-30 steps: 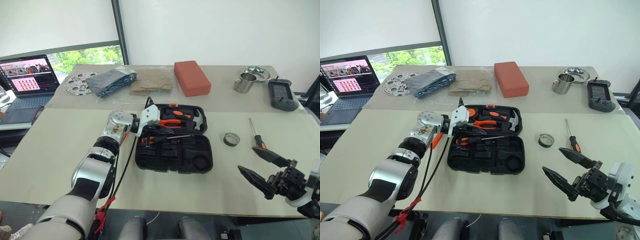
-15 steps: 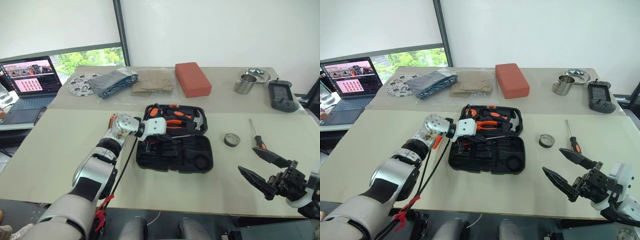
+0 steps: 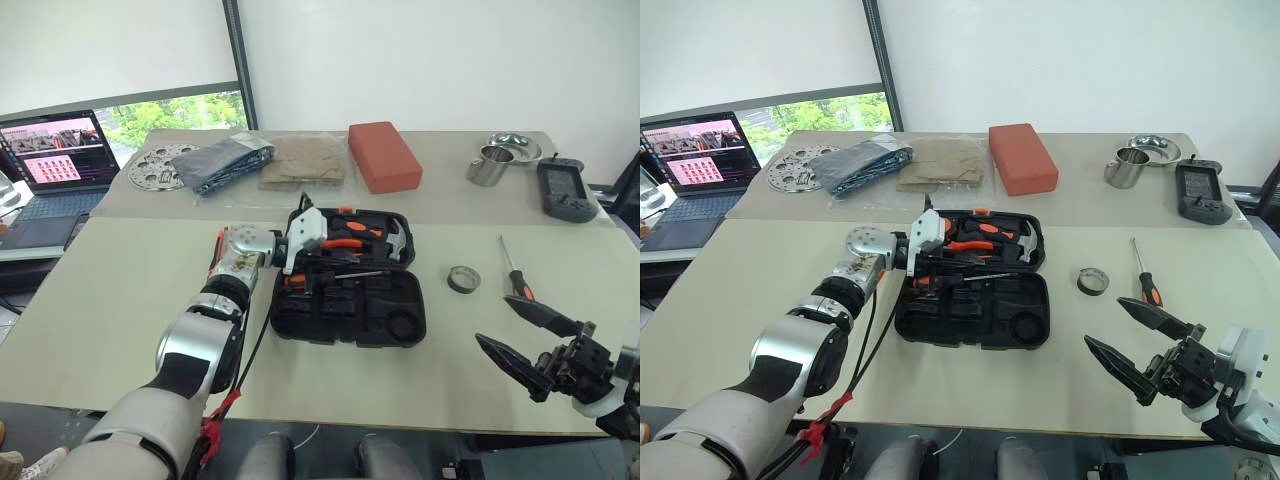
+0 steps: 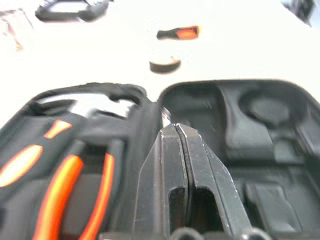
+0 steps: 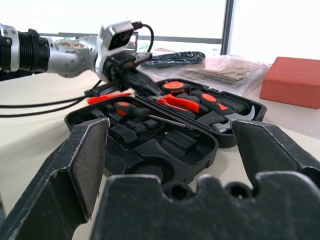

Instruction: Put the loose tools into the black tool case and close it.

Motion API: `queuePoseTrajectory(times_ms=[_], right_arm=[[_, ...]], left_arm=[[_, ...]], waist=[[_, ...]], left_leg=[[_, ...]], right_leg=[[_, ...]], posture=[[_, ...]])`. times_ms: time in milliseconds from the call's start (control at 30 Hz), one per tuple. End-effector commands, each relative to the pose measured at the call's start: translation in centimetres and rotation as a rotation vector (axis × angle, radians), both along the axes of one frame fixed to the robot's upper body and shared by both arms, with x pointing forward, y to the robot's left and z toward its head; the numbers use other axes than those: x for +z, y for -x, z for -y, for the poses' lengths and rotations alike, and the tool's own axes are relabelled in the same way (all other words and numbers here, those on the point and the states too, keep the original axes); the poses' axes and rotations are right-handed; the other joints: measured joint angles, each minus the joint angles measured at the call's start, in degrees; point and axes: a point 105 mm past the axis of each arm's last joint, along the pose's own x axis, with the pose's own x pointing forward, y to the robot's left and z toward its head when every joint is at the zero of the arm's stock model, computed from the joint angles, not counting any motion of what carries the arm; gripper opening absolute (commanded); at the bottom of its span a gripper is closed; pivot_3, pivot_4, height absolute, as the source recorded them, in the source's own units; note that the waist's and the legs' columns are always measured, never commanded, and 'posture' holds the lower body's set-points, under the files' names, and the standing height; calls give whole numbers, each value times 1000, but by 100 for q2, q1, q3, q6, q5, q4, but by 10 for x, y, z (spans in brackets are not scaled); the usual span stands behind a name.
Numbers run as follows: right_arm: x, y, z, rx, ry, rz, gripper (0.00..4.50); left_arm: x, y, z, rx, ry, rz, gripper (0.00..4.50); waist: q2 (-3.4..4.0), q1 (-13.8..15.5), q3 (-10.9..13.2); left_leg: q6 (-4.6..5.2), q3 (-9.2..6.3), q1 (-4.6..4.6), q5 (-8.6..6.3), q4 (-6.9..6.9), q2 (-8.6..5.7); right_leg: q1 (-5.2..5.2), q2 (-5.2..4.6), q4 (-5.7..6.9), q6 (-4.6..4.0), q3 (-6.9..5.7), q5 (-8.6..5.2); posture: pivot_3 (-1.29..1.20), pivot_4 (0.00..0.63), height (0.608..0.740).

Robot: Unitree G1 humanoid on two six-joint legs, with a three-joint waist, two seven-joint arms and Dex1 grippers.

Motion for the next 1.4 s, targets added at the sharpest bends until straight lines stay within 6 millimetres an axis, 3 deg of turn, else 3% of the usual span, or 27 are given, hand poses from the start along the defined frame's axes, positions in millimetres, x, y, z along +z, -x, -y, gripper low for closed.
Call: queuePoseTrajectory(times_ms=[33,500,867,967,1100,1300,1400], right_arm=[[11,1,-2,10,8,42,4500],[14,0,-3,13,16,48,4500],[12,1,-1,1,21,40,4500],[9,-1,2,-28,39,22,4500],[-2,-21,27,-221,89,-36,4500],[-19,-51,72,-488,154,-156,4500],[-27,-66,91,-578,185,-232,4500]], left_arm=[[-6,-7,-10,68,-71,19,53],[-54,0,-21,38,-387,69,53],[-68,7,-18,-17,-476,131,53],[-59,2,-15,25,-420,131,53],[-4,-10,-12,74,-119,83,53],[51,-3,-35,-21,89,40,53],[62,11,-51,-92,104,-6,53]], waist=[[-1,-1,0],[0,14,-1],[9,0,-26],[9,2,-27],[9,-18,-25],[8,-22,-21],[15,-43,-22]], left_leg=[[0,-1,0,0,0,0],[0,-1,8,0,2,-1],[0,2,12,0,5,0],[0,2,11,0,5,0],[-1,3,11,0,8,0],[-1,3,0,2,1,2],[0,2,-5,2,-5,1]], right_leg=[[0,0,0,1,0,-1],[23,-1,2,4,1,-2],[35,-1,7,5,4,-3],[35,-1,7,5,4,-3],[22,0,10,5,4,-3],[-8,4,7,-1,3,-2],[-11,3,4,-33,3,15]], posture=[[0,150,740],[0,150,740],[0,150,740],[0,150,740],[0,150,740],[0,150,740],[0,150,740]])
